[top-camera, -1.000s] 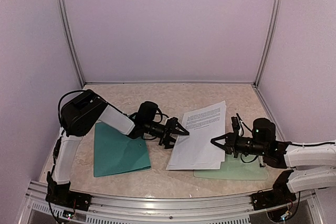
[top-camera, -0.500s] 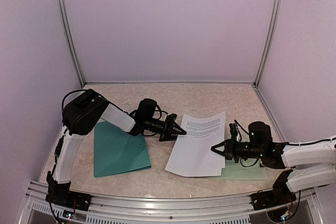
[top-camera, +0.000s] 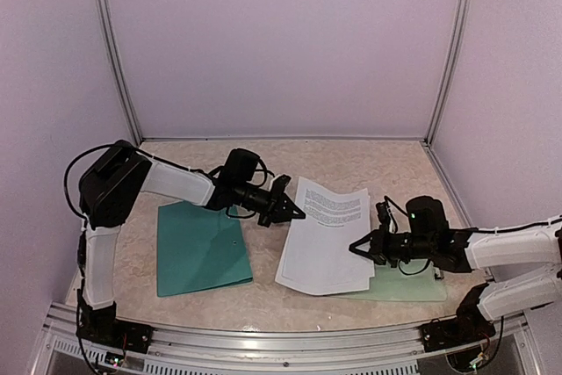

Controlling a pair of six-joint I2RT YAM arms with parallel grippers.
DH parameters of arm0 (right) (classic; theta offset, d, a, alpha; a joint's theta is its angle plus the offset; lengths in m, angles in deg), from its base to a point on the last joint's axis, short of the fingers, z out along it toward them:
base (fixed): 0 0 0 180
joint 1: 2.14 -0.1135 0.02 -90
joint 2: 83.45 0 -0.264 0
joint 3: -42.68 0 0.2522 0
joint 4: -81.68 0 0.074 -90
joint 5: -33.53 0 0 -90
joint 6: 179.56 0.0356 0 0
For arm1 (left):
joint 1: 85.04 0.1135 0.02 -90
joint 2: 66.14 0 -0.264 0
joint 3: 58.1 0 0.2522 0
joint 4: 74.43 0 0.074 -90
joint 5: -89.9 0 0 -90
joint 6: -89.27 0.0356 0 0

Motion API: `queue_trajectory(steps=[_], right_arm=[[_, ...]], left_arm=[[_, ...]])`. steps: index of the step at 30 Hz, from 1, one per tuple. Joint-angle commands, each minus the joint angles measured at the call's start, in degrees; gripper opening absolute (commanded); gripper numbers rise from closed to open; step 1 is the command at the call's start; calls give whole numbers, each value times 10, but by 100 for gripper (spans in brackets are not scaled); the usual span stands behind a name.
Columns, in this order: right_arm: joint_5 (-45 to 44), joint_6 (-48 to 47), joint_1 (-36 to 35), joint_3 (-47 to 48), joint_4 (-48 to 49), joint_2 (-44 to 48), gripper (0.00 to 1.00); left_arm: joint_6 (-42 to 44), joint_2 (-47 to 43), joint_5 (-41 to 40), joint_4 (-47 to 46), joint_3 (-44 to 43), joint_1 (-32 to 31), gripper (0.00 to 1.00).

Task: Put the files into the folder
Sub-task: Pass from the right arm to the left, then move the folder to the center of the board.

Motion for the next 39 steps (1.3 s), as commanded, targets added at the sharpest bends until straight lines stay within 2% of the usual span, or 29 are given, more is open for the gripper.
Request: queue_trajectory(steps=[1,4,7,12,17,24,28,39], right_arm=[[1,-46,-1,30,-32,-29,13],[-12,-74,-5,50,-65,-50,35],[-67,-127,-16,97,-163,-63,53],[-205,-195,-23,190,-358,-46,64],[-334,-209,-23,267,-519,-54,68],[-461,-200,-16,324,-689,-85,69],[-451,-232,30,294,-705,-111,70],[-389,-286,150,287,-727,-70,67]], left_arm=[[121,-93,-85,172,20,-16,0],[165,-147,-129,256,39,-22,0],[206,-195,-170,323,59,-23,0],[254,-275,-207,408,97,-26,0],[278,-345,-237,475,109,-34,0],[314,-423,-295,554,106,-34,0],[327,-446,-300,563,103,-33,0],[332,-455,-291,549,107,-33,0]])
